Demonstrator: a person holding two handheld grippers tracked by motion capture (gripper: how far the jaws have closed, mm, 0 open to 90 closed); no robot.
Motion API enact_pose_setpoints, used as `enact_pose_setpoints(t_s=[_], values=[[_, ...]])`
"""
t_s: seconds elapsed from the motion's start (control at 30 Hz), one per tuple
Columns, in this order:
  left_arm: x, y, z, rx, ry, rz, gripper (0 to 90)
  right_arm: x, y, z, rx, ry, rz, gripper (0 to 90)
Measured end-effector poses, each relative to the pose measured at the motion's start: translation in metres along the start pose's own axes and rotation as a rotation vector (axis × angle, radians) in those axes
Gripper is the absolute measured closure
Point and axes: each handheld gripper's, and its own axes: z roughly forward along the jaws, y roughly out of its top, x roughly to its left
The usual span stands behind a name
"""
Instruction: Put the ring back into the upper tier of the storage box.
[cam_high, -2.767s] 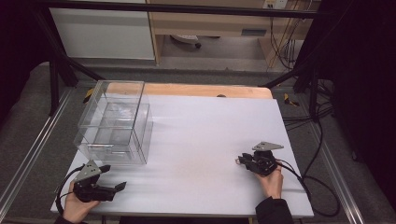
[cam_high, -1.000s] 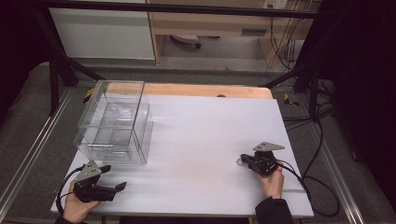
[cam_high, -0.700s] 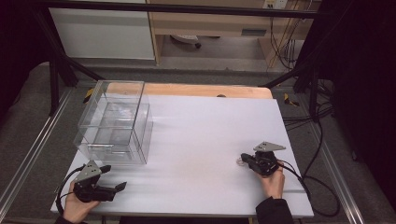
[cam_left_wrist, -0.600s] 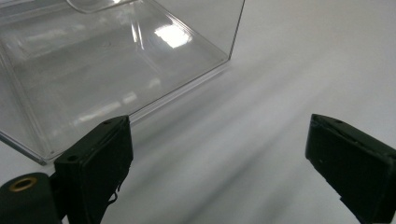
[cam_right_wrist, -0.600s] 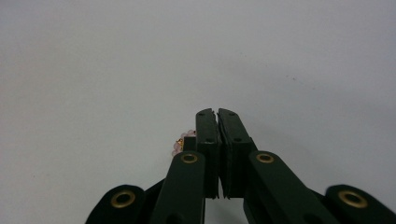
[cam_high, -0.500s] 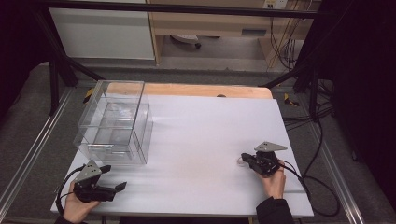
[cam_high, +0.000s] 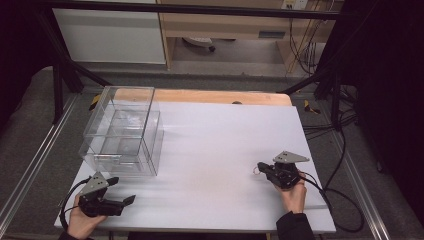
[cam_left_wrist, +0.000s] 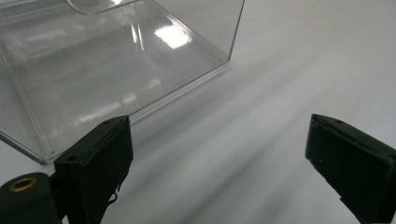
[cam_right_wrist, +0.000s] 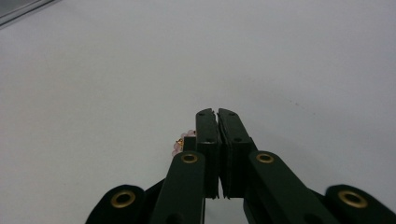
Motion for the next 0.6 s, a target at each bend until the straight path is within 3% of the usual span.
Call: enact_pose_setpoints(t_s=[0.6], values=[[0.0, 0.0, 0.0, 0.002, 0.0, 0.001, 7.1, 0.015, 0.017, -0.015, -0.076, 0.039, -0.035, 88.2]])
